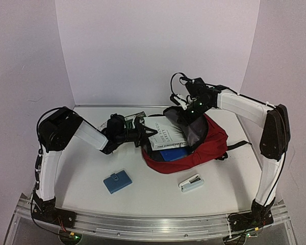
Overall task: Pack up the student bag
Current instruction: Place the book in the student bag, then pick up the book from the center of the board.
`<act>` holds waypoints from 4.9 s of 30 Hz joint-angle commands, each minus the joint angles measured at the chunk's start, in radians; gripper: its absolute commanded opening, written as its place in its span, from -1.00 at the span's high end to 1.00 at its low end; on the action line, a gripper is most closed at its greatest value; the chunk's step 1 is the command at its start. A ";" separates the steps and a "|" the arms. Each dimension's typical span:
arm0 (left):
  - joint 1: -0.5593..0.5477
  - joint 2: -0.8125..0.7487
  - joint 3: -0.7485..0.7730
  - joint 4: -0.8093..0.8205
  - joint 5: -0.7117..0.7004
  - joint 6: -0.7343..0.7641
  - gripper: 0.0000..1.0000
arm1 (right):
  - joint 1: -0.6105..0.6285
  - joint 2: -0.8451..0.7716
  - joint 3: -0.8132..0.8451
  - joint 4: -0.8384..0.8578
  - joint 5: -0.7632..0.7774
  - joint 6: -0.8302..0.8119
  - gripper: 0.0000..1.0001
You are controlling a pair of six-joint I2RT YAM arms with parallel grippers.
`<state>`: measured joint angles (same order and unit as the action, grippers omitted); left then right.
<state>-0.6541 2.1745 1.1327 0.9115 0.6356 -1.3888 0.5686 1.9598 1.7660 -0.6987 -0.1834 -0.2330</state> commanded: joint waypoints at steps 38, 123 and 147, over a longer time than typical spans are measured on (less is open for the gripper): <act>-0.135 0.066 0.349 -0.611 -0.342 0.185 -0.38 | -0.023 -0.008 0.078 0.042 -0.107 -0.032 1.00; 0.480 -0.221 0.436 -1.394 -0.347 0.921 -0.99 | -0.265 -0.071 -0.053 0.054 -0.139 -0.054 -0.48; 0.356 0.231 0.939 -1.683 -0.574 1.188 -0.98 | 0.019 -0.172 -0.147 0.079 -0.223 0.055 -0.75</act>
<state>-0.2454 2.4227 2.1207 -0.7682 0.1446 -0.2397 0.5678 1.7809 1.6118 -0.6376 -0.3923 -0.2011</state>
